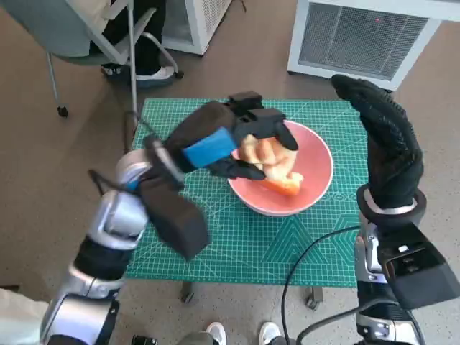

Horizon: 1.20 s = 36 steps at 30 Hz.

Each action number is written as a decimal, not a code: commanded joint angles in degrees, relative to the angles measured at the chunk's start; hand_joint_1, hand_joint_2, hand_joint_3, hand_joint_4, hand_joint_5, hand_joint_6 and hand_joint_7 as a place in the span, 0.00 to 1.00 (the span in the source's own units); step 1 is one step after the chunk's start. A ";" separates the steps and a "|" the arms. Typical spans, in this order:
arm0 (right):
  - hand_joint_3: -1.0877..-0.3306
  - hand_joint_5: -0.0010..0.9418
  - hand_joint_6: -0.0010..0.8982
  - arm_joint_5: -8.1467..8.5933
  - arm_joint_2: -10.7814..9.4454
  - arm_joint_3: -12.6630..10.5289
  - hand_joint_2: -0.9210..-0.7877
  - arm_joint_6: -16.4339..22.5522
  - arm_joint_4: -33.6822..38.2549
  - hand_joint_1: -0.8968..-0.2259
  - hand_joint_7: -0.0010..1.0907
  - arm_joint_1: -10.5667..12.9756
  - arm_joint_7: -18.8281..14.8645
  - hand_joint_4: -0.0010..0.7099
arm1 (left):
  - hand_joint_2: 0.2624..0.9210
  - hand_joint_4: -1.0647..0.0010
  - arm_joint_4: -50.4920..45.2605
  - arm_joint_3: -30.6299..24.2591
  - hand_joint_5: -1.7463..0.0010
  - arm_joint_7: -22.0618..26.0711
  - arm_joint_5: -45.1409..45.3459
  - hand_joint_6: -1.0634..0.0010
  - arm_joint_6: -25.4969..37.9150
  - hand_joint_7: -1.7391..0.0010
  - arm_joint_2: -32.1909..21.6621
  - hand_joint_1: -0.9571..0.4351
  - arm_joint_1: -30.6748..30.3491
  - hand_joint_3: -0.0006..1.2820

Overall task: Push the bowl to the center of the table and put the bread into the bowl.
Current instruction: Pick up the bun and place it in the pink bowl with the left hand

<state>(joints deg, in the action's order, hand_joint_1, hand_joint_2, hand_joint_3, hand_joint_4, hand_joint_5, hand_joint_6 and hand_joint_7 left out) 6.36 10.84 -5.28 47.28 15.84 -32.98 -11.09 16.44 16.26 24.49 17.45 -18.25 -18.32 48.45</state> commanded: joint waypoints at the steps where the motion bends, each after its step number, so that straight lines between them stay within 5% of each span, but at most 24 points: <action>1: 0.46 0.00 0.02 -0.96 0.24 -0.12 0.00 -0.49 -0.64 0.52 0.65 1.00 0.15 0.41 | 1.00 0.54 5.01 2.17 0.25 0.87 1.81 0.48 0.69 0.25 1.79 0.69 3.53 0.15; 4: 0.46 0.00 0.02 -1.17 0.25 -0.23 0.00 -0.59 -1.05 0.52 0.65 1.27 0.34 0.41 | 1.00 0.65 7.76 3.56 0.19 3.24 1.97 0.56 1.55 0.19 2.40 0.69 4.87 0.22; 8: 0.46 0.00 0.02 -1.36 0.14 -0.33 0.00 -0.57 -1.26 0.52 0.65 1.62 0.54 0.41 | 0.99 0.74 10.10 5.17 0.78 5.38 3.30 0.67 2.34 0.71 2.49 0.60 6.30 0.09; 11: 0.46 0.00 0.02 -1.62 -0.02 -0.35 0.00 -0.59 -1.52 0.51 0.65 1.90 0.75 0.41 | 1.00 0.86 11.21 6.06 0.93 5.74 4.81 0.74 2.48 0.86 2.46 0.51 7.07 0.05; 19: 0.46 0.00 0.02 -2.11 -0.06 -0.51 0.00 -0.75 -2.03 0.50 0.65 2.66 1.21 0.41 | 1.00 0.99 14.04 7.12 1.00 4.26 7.23 0.83 1.55 0.96 3.06 0.41 7.90 0.04; 36: 0.46 0.00 0.02 -3.15 -0.32 -0.63 0.00 -1.78 -3.97 0.50 0.65 3.54 2.71 0.41 | 1.00 1.00 20.93 4.48 1.00 -0.38 6.38 0.86 -3.68 0.98 2.68 0.36 9.23 0.08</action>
<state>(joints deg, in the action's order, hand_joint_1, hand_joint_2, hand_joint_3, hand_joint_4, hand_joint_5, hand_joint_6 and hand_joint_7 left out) 4.11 10.68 -5.78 46.29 12.00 -30.61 -8.96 36.50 22.22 24.28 25.56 -20.54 -15.30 56.40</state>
